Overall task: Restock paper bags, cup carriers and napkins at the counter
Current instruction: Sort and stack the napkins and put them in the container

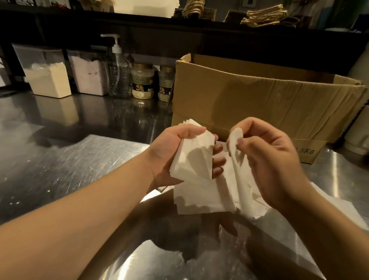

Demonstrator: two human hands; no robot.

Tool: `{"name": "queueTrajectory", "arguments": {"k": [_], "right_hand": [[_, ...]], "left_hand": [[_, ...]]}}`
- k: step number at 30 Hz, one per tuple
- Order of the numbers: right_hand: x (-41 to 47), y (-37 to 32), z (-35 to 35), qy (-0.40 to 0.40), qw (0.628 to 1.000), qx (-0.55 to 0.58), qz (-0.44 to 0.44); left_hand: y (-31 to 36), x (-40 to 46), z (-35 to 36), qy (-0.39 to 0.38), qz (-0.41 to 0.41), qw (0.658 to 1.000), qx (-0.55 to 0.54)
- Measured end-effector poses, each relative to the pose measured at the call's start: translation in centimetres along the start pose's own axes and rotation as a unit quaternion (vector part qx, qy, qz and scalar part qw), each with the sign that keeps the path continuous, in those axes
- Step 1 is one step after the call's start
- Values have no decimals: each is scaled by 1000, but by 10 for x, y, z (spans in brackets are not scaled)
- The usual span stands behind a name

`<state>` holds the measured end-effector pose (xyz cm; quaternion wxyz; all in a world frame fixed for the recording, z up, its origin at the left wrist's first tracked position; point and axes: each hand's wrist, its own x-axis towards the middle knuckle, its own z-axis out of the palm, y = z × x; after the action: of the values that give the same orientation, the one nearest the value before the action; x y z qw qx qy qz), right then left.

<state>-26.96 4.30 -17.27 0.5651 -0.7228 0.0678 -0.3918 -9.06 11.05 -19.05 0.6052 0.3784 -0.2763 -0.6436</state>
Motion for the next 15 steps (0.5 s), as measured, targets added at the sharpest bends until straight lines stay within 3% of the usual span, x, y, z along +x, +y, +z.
{"name": "queueTrajectory", "arguments": {"k": [4,8,15], "right_hand": [[0,9,6,82,985,-142,49],[0,12,7,106,981,-122,111],[0,16,10,126,980,-92,123]], "left_hand": [[-7,-2,6,-19,7,997,74],[-5,0,7,-13,9,990,140],[-7,-3,4,-42,-5,989,143]]}}
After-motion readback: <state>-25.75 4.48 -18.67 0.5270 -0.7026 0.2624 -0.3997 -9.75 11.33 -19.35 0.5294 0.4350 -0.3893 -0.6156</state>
